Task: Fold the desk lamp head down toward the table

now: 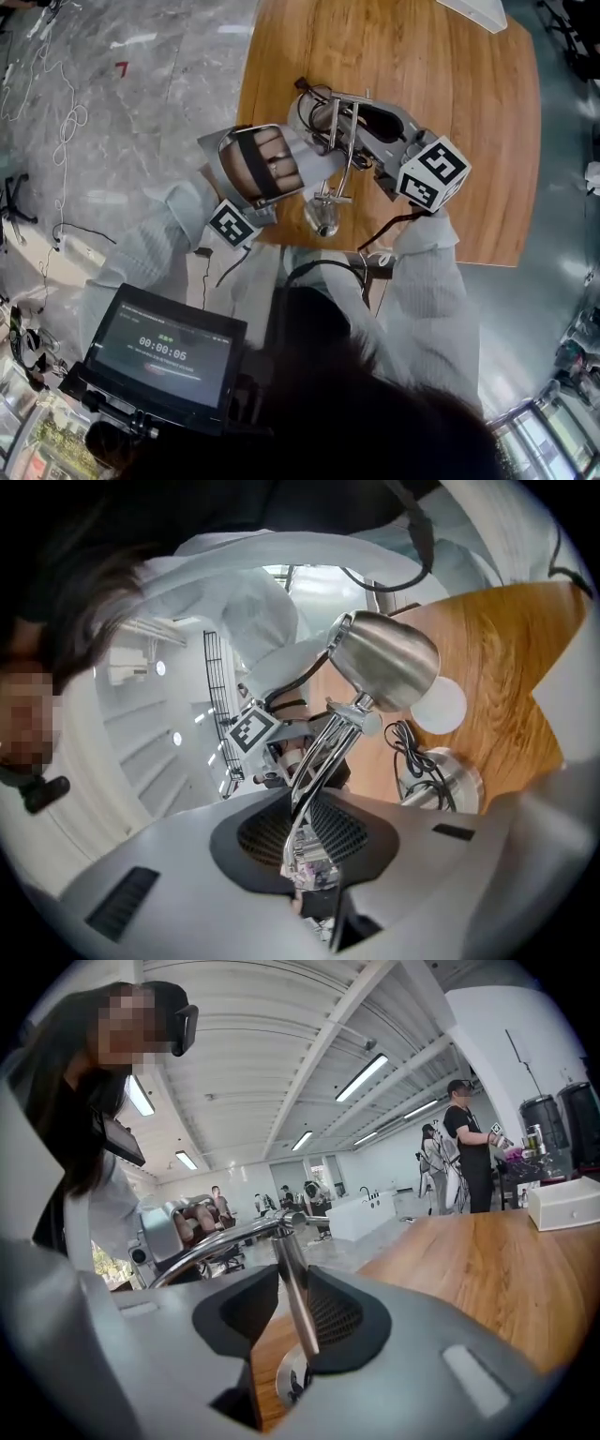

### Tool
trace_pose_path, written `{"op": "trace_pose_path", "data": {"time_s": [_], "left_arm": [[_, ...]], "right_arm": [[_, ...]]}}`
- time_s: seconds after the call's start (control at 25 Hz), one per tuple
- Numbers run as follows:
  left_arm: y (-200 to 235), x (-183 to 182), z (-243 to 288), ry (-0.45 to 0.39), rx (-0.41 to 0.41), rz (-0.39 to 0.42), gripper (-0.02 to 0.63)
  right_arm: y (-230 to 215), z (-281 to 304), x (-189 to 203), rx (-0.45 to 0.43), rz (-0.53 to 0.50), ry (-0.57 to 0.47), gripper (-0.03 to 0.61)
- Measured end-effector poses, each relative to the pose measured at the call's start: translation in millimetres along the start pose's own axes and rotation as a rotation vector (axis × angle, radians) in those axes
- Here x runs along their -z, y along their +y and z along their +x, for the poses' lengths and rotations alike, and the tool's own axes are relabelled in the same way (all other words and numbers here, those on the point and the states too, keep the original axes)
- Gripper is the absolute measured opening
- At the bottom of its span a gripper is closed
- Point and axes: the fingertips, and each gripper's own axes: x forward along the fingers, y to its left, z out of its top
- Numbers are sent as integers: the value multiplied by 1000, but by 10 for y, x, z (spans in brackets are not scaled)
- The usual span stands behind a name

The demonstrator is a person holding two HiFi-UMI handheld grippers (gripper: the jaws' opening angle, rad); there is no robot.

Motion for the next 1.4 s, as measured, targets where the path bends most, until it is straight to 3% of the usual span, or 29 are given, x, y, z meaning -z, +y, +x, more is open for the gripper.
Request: {"op": "trace_pose_path", "data": {"time_s": [0.36, 0.72, 0.92, 1.08, 1.4], "left_arm": [[-243, 11, 13, -36, -102, 124, 63], [-422, 44, 37, -8, -128, 41, 80], [-398, 54, 41, 43, -106, 2, 89], [-358, 62, 53, 92, -68, -18, 96], [-325, 130, 162, 249, 106, -54, 134]], "right_arm": [[4, 16, -7, -28, -12, 1, 95], [13, 18, -9, -20, -23, 17, 95], [4, 20, -6, 10, -30, 21, 97], [2, -26, 23, 88, 16, 6, 100], [-103, -313, 109, 269, 88, -11, 98]]}}
